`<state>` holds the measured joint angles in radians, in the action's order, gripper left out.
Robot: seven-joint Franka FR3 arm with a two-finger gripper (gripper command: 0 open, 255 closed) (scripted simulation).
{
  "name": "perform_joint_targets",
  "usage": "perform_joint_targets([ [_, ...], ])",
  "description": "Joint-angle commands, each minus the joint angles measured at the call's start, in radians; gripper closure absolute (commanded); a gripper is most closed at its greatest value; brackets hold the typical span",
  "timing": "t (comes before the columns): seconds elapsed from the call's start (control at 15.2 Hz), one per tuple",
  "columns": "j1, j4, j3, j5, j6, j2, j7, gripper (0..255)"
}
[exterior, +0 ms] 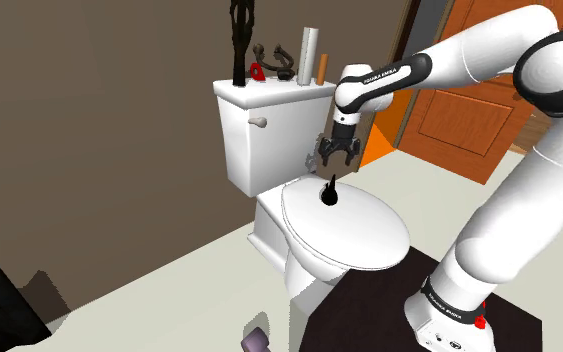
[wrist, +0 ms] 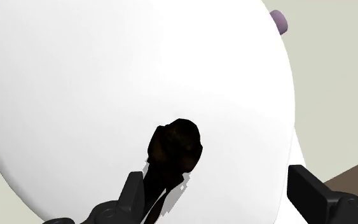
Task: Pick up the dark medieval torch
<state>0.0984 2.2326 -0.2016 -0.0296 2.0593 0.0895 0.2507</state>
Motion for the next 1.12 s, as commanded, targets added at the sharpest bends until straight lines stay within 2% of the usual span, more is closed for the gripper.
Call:
perform_joint_targets([
  [0.0, 0.011, -0.028, -0.014, -0.019, 0.034, -0.077, 0.005, 0],
  [0.79, 0.117, -0.301, -0.063, -0.165, 0.1, -0.517, 0.018, 0],
  [1.06, 0.124, -0.304, -0.058, -0.177, 0.13, -0.553, 0.011, 0],
])
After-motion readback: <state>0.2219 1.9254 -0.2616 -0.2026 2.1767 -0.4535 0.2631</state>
